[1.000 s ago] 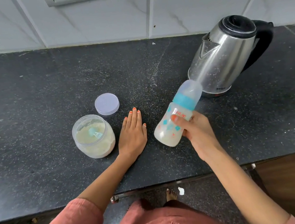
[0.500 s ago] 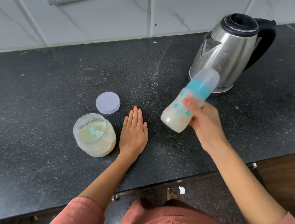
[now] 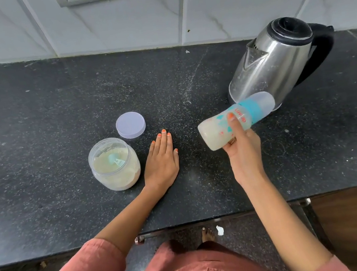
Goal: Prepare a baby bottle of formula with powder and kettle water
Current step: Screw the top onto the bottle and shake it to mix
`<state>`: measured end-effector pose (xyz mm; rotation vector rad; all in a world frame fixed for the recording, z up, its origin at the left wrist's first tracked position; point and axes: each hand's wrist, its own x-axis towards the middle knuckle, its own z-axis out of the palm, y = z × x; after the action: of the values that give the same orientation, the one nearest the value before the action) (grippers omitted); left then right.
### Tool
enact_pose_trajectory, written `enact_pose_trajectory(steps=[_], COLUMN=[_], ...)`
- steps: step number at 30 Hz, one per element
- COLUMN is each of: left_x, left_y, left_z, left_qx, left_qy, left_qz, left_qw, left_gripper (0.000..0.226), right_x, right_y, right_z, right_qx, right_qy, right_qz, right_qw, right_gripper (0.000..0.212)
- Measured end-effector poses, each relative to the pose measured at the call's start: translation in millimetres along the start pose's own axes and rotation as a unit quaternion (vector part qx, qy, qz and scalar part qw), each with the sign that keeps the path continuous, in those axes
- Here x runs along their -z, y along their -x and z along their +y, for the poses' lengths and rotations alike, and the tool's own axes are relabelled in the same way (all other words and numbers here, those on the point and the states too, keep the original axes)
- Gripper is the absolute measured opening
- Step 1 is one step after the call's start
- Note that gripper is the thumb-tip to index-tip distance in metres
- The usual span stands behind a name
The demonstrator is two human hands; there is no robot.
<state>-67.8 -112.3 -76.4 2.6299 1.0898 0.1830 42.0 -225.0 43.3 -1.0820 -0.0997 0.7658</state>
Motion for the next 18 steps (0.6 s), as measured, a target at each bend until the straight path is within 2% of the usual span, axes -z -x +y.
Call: enact_pose_trajectory(steps=[2, 4, 5, 7, 9, 11, 13, 16, 18], left_x=[0.0, -0.4, -0.5, -0.4, -0.7, -0.6, -0.2, -0.8, -0.4], left_y=[-0.2, -0.6, -0.5, -0.4, -0.5, -0.2, -0.6, -0.7, -0.3], left_z=[-0.9, -1.2, -0.7, -0.1, -0.2, 0.2, 0.2, -0.1, 0.1], left_qx=[-0.002, -0.004, -0.004, -0.003, -0.001, 0.001, 0.0, 0.003, 0.001], left_qy=[-0.004, -0.003, 0.002, 0.007, 0.004, 0.003, 0.0, 0.002, 0.002], left_qz=[-0.004, -0.013, -0.012, 0.0, 0.003, 0.001, 0.001, -0.005, 0.002], left_qw=[1.0, 1.0, 1.0, 1.0, 1.0, 1.0, 1.0, 1.0, 1.0], left_gripper=[0.054, 0.054, 0.053, 0.053, 0.051, 0.051, 0.052, 0.052, 0.052], right_x=[0.2, 3.6, 5.3, 4.8, 2.7, 1.9, 2.0, 7.1, 7.0], right_y=[6.2, 16.3, 17.4, 12.6, 2.7, -2.4, 2.5, 14.5, 10.1], right_z=[4.9, 8.8, 8.1, 2.5, -5.8, -7.6, -3.0, 1.2, -3.5], right_qx=[-0.014, -0.036, -0.04, -0.032, -0.022, -0.01, -0.035, -0.075, -0.055], right_qy=[0.093, 0.225, 0.249, 0.186, 0.038, -0.03, 0.026, 0.17, 0.131], right_qz=[-0.041, -0.104, -0.113, -0.088, -0.023, 0.015, -0.019, -0.095, -0.076], right_qw=[0.995, 0.968, 0.961, 0.978, 0.999, 0.999, 0.999, 0.978, 0.987], right_gripper=[0.019, 0.023, 0.022, 0.023, 0.022, 0.013, 0.012, 0.028, 0.03])
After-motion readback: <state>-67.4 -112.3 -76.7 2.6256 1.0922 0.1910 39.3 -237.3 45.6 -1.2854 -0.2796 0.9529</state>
